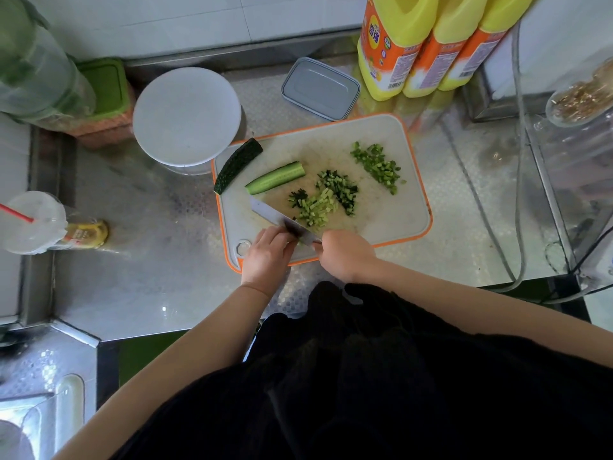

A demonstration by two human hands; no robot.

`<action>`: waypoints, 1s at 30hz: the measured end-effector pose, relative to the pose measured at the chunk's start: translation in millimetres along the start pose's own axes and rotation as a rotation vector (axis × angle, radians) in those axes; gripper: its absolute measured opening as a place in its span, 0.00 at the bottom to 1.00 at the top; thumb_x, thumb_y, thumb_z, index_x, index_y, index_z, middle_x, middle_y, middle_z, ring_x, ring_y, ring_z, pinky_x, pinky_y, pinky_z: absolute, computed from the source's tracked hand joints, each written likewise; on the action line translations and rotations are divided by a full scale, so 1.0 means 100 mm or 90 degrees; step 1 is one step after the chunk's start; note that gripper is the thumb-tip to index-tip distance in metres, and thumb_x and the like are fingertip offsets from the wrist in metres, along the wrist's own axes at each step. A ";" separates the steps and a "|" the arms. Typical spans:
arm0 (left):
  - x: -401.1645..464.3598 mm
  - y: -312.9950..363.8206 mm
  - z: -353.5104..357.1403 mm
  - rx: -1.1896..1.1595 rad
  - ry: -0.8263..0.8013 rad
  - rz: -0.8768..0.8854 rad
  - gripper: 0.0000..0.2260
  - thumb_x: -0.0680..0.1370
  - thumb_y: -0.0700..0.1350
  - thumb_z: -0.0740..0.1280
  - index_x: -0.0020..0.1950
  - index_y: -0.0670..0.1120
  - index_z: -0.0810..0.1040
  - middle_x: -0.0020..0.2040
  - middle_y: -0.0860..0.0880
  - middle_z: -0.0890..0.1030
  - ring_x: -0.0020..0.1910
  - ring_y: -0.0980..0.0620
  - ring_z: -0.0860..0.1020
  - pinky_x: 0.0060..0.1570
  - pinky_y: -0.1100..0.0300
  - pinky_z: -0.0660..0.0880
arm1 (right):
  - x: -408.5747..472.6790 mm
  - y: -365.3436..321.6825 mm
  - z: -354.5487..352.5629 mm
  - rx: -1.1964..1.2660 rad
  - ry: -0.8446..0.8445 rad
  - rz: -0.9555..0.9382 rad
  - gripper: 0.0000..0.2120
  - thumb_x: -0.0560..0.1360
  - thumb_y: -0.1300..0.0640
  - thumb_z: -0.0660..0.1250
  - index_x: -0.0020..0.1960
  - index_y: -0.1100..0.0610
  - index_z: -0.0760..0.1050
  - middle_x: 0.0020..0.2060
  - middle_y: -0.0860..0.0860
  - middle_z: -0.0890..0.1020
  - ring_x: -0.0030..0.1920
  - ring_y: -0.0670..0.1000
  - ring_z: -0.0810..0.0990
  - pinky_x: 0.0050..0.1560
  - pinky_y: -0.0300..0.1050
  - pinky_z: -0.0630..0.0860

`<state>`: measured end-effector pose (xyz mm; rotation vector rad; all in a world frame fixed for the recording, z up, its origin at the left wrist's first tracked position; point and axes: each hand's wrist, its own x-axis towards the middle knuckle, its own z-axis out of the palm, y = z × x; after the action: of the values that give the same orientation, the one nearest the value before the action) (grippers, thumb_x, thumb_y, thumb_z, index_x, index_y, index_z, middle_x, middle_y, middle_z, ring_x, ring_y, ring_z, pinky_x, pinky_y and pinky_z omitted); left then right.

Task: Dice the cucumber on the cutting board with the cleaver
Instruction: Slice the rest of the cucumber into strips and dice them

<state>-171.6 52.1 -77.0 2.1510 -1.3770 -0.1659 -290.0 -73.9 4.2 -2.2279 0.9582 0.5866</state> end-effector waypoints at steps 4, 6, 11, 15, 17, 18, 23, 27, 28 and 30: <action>-0.01 0.03 -0.03 -0.001 -0.001 0.010 0.11 0.77 0.44 0.63 0.45 0.39 0.82 0.45 0.44 0.80 0.43 0.42 0.79 0.39 0.50 0.78 | 0.06 0.10 -0.11 0.060 -0.025 0.026 0.19 0.80 0.48 0.58 0.34 0.56 0.65 0.31 0.51 0.71 0.39 0.56 0.73 0.32 0.44 0.62; -0.01 0.05 -0.07 0.000 -0.006 -0.003 0.12 0.77 0.44 0.62 0.46 0.40 0.82 0.46 0.44 0.80 0.43 0.42 0.79 0.38 0.52 0.77 | 0.03 0.10 -0.13 0.046 -0.022 0.015 0.19 0.81 0.48 0.57 0.35 0.58 0.65 0.32 0.51 0.71 0.39 0.55 0.72 0.36 0.44 0.63; -0.02 0.02 -0.11 0.008 -0.026 -0.016 0.12 0.76 0.45 0.61 0.46 0.40 0.81 0.46 0.44 0.80 0.41 0.42 0.80 0.36 0.54 0.74 | -0.09 -0.04 -0.11 -0.003 0.031 -0.018 0.16 0.81 0.48 0.56 0.48 0.60 0.72 0.40 0.55 0.75 0.44 0.58 0.76 0.40 0.46 0.67; 0.00 0.00 -0.11 0.009 -0.040 -0.017 0.13 0.76 0.46 0.60 0.46 0.41 0.82 0.45 0.45 0.81 0.41 0.43 0.80 0.35 0.55 0.74 | -0.11 -0.09 -0.08 -0.031 0.031 -0.038 0.16 0.81 0.50 0.55 0.50 0.61 0.74 0.40 0.56 0.76 0.47 0.59 0.78 0.41 0.48 0.71; 0.00 -0.02 -0.10 0.013 -0.040 -0.009 0.13 0.76 0.46 0.60 0.45 0.41 0.83 0.44 0.46 0.81 0.41 0.43 0.80 0.35 0.55 0.75 | -0.12 -0.10 -0.07 -0.038 0.022 -0.038 0.14 0.81 0.51 0.56 0.50 0.61 0.74 0.38 0.54 0.74 0.45 0.58 0.78 0.40 0.48 0.71; 0.00 -0.03 -0.10 0.016 -0.038 -0.005 0.13 0.76 0.45 0.61 0.45 0.41 0.83 0.44 0.46 0.81 0.40 0.44 0.80 0.34 0.55 0.76 | -0.11 -0.10 -0.07 -0.041 0.019 -0.034 0.14 0.81 0.52 0.56 0.49 0.60 0.74 0.38 0.53 0.74 0.44 0.58 0.78 0.40 0.48 0.71; 0.01 -0.04 -0.07 0.024 -0.024 -0.005 0.12 0.75 0.44 0.62 0.44 0.41 0.83 0.43 0.46 0.82 0.39 0.43 0.80 0.33 0.55 0.77 | -0.05 -0.12 0.02 -0.037 0.006 -0.008 0.12 0.81 0.53 0.57 0.46 0.59 0.74 0.32 0.51 0.71 0.38 0.56 0.75 0.37 0.46 0.69; 0.01 -0.04 -0.07 0.026 -0.019 -0.003 0.11 0.75 0.42 0.62 0.43 0.40 0.83 0.43 0.46 0.82 0.38 0.43 0.80 0.33 0.54 0.77 | 0.02 -0.11 0.04 0.000 -0.002 -0.004 0.14 0.81 0.50 0.57 0.46 0.59 0.73 0.37 0.53 0.73 0.41 0.56 0.75 0.39 0.47 0.70; 0.01 -0.04 -0.06 0.029 -0.018 0.000 0.10 0.75 0.42 0.62 0.43 0.41 0.83 0.43 0.46 0.82 0.38 0.43 0.80 0.33 0.54 0.77 | 0.05 -0.10 0.01 0.013 -0.003 0.001 0.14 0.81 0.49 0.58 0.46 0.59 0.73 0.37 0.53 0.74 0.41 0.56 0.76 0.39 0.47 0.69; 0.01 -0.04 -0.07 0.041 -0.015 0.010 0.10 0.76 0.42 0.63 0.43 0.41 0.83 0.42 0.46 0.81 0.38 0.43 0.80 0.31 0.55 0.76 | 0.09 -0.06 -0.02 0.042 -0.004 0.014 0.15 0.79 0.46 0.60 0.44 0.58 0.72 0.37 0.52 0.74 0.40 0.55 0.74 0.38 0.45 0.67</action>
<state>-165.3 55.4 -73.0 2.1959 -1.4311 -0.1435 -278.8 -76.4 2.4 -2.1584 0.9859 0.5644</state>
